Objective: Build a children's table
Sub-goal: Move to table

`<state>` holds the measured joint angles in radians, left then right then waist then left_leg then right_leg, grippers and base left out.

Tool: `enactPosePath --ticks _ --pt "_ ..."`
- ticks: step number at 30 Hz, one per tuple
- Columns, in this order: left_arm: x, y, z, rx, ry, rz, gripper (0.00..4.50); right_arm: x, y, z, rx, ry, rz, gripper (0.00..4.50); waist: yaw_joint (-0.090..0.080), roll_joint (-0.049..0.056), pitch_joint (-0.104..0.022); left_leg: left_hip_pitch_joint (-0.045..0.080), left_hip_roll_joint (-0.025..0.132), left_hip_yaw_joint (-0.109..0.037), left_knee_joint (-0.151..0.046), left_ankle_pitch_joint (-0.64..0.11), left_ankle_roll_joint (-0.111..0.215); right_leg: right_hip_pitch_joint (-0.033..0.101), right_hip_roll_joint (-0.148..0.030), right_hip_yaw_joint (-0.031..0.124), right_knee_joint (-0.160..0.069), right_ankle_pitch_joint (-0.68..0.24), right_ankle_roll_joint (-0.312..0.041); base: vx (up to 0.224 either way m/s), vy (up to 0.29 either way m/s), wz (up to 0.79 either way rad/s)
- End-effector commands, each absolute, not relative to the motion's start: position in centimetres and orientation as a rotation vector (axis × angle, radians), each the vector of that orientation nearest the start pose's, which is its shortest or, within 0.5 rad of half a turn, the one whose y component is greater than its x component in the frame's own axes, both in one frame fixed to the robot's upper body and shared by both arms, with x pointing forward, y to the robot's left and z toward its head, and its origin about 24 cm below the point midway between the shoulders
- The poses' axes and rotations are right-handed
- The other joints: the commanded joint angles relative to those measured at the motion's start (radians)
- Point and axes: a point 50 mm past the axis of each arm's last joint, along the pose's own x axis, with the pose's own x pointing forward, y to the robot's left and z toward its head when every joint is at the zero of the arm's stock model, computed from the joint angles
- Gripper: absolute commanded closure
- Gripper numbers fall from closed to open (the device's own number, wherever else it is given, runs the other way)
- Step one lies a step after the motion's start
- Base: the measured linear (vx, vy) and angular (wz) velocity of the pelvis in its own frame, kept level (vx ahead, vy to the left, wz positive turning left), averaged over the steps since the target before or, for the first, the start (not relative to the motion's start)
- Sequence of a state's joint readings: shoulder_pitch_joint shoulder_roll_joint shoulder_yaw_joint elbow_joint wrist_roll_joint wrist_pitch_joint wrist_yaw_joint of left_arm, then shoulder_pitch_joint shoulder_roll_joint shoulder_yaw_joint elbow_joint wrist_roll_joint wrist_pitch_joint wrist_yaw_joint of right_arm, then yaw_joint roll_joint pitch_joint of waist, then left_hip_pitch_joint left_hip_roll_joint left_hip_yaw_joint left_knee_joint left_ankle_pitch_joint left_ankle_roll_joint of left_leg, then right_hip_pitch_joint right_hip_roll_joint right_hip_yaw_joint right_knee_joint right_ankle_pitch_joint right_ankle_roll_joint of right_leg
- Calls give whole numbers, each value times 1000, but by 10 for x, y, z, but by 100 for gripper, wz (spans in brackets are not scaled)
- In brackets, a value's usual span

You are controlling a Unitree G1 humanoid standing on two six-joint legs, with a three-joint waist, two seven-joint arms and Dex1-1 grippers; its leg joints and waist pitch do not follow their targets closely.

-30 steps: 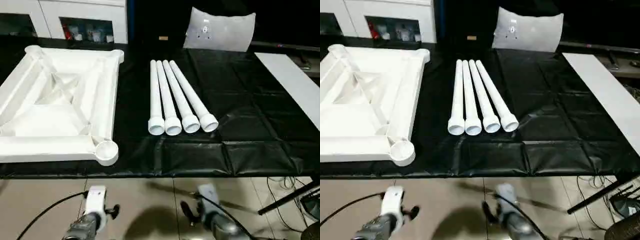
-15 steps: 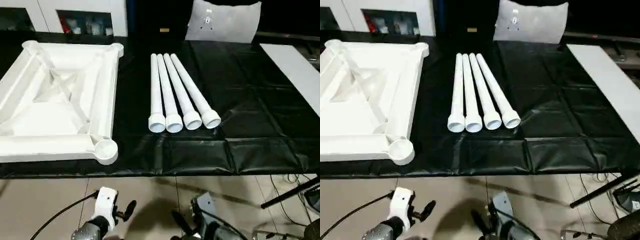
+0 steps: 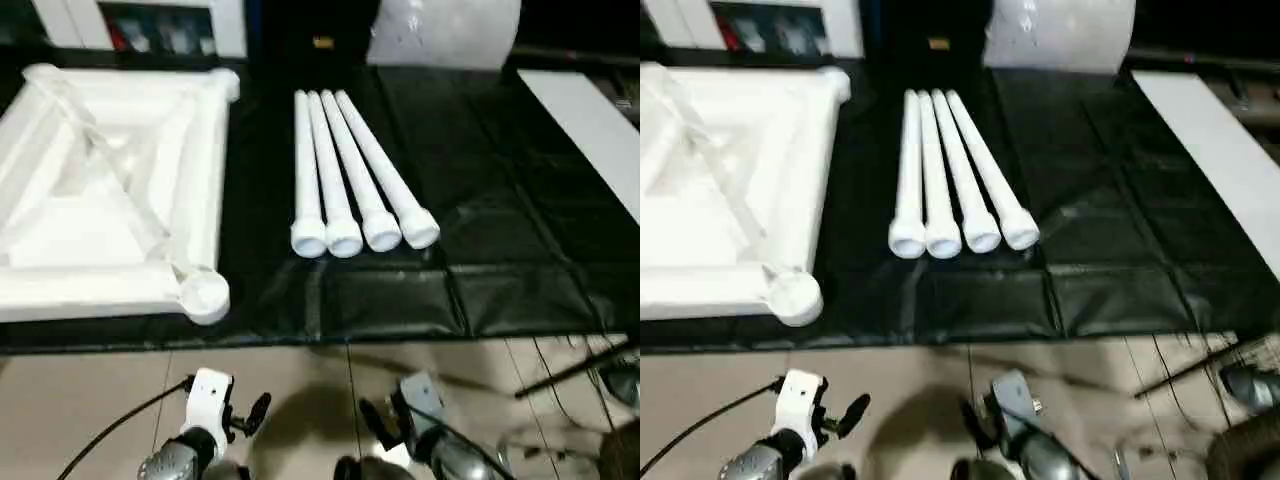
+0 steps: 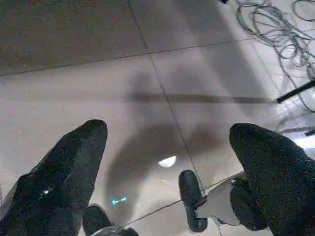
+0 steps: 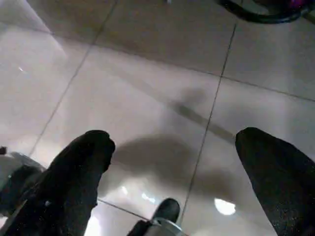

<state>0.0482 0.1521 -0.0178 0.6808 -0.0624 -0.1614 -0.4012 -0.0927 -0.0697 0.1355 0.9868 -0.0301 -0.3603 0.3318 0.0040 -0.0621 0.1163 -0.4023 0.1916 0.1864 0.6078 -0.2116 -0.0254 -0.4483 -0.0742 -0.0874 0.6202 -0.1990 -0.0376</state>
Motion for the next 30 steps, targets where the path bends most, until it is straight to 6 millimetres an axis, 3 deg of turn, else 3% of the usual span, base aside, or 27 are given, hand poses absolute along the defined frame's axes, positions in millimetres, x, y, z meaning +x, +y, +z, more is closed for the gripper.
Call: enactPosePath --ticks 1,2,3,4,5,6,7,8,9,10,11,12,13,14,15,16,18,19,21,23,24,25,26,27,28,29,30 --pt "178 179 -96 -18 598 -343 4 187 -135 -112 -50 574 460 0 1 16 -7 55 60 -19 -87 -443 93 35 -84 38 -136 -540 -188 -107 10 2" --pt "178 179 -96 -18 598 -343 4 186 -135 -112 -48 574 461 0 -6 14 9 63 63 -31 -94 -538 31 25 -85 33 -151 -671 -130 -130 20 -2" --pt "177 179 -96 -17 599 -343 4 185 -135 -113 -44 576 463 0 -19 15 22 74 61 -52 -104 -655 -43 29 -84 5 -182 -800 -23 -117 35 -13" --pt "175 179 -96 -15 601 -342 4 184 -136 -113 -45 575 464 0 -28 36 28 76 70 -68 -128 -714 -71 57 -79 -19 -185 -745 -2 -117 35 -13" --pt "175 179 -96 -15 601 -342 4 184 -136 -113 -45 575 464 0 -33 36 28 65 76 -72 -144 -735 -76 77 -75 -24 -171 -669 -9 -67 59 -19" --pt "174 179 -96 -14 601 -342 4 183 -136 -112 -55 569 466 0 -21 54 42 20 99 -70 -209 -810 -83 124 -57 -26 -102 -532 -34 -98 43 -9" --pt "174 178 -96 -16 600 -344 4 183 -136 -111 -64 554 477 0 8 52 28 23 115 -45 -230 -802 -95 132 -57 10 -11 -308 -79 -98 43 -9" --pt "173 178 -95 -12 592 -353 4 182 -133 -106 -39 519 528 0 -8 29 26 49 103 -43 -213 -753 -90 104 -70 36 -42 -290 -81 -92 -16 4" --pt "173 178 -95 -11 590 -356 4 182 -132 -105 -33 512 539 0 9 4 33 105 41 -30 -125 -593 -68 28 -119 69 -182 -648 -39 4 -63 15" --pt "171 177 -92 -12 576 -370 4 180 -129 -99 19 477 584 0 5 -2 47 138 10 -33 -37 -378 -9 7 -164 55 -266 -991 16 4 -63 15" --pt "170 177 -90 -17 567 -375 4 180 -129 -96 41 465 594 0 13 -5 37 48 21 -54 -78 -222 1 99 -168 49 -220 -955 42 0 0 0" --pt "168 178 -85 -30 541 -392 4 179 -129 -90 78 443 619 0 21 11 44 41 33 -60 -105 -253 -12 102 -145 30 -213 -910 37 64 47 -38" --pt "165 178 -80 -40 517 -415 4 178 -130 -85 87 434 642 0 13 14 32 35 62 -77 -137 -317 -18 108 -124 30 -184 -712 2 64 47 -38" --pt "161 178 -74 -51 492 -444 4 177 -131 -79 102 426 661 0 15 22 29 38 71 -81 -146 -330 -13 108 -118 32 -170 -607 -33 58 47 -23" --pt "158 178 -67 -55 464 -475 4 177 -133 -75 107 421 671 0 17 28 32 51 85 -80 -154 -352 -7 101 -112 44 -156 -436 -101 0 0 0" --pt "156 178 -62 -57 448 -495 4 177 -135 -71 110 418 675 0 16 26 38 56 84 -68 -157 -376 -11 92 -108 53 -149 -371 -149 0 0 0" --pt "151 177 -53 -55 417 -539 4 178 -137 -64 130 407 682 0 18 19 43 64 75 -61 -153 -411 -17 88 -109 62 -151 -414 -154 0 0 0" --pt "145 175 -41 -76 378 -598 4 181 -140 -48 119 360 727 0 23 17 42 61 75 -59 -153 -396 -12 89 -113 70 -149 -439 -142 0 0 0" --pt "143 174 -40 -90 367 -631 4 180 -140 -41 78 327 780 0 25 16 43 58 70 -55 -154 -360 -4 90 -109 74 -149 -451 -124 0 0 0" --pt "141 172 -40 -104 350 -680 4 176 -136 -26 44 255 893 0 29 18 36 66 67 -48 -148 -312 3 87 -105 79 -146 -397 -113 28 11 -2" --pt "137 171 -38 -119 342 -721 4 172 -135 -17 43 231 956 0 35 20 33 79 71 -41 -142 -289 7 82 -99 83 -140 -311 -129 76 5 8" --pt "134 170 -35 -130 337 -747 4 169 -135 -10 48 221 994 0 36 17 29 82 73 -35 -142 -281 15 79 -89 85 -129 -226 -153 76 5 8" --pt "132 170 -31 -135 331 -768 4 167 -134 -4 62 215 1021 0 35 15 30 78 73 -34 -143 -287 19 79 -87 86 -125 -215 -158 90 -10 10" --pt "128 170 -23 -144 323 -802 4 163 -133 7 93 205 1074 0 35 4 28 71 73 -35 -142 -300 27 82 -87 94 -119 -225 -163 92 -21 5" --pt "121 169 -12 -146 315 -851 4 160 -132 20 129 208 1115 0 37 6 24 72 75 -35 -139 -294 30 82 -88 98 -114 -218 -167 92 -21 5" --pt "120 169 -9 -146 313 -861 4 159 -132 23 137 209 1125 0 36 6 13 67 72 -36 -129 -209 50 92 -87 98 -98 -109 -188 96 -26 -1" --pt "117 168 -3 -153 303 -877 4 158 -132 29 156 215 1129 0 32 6 7 67 65 -28 -119 -122 78 92 -80 95 -86 8 -211 104 -27 -4"
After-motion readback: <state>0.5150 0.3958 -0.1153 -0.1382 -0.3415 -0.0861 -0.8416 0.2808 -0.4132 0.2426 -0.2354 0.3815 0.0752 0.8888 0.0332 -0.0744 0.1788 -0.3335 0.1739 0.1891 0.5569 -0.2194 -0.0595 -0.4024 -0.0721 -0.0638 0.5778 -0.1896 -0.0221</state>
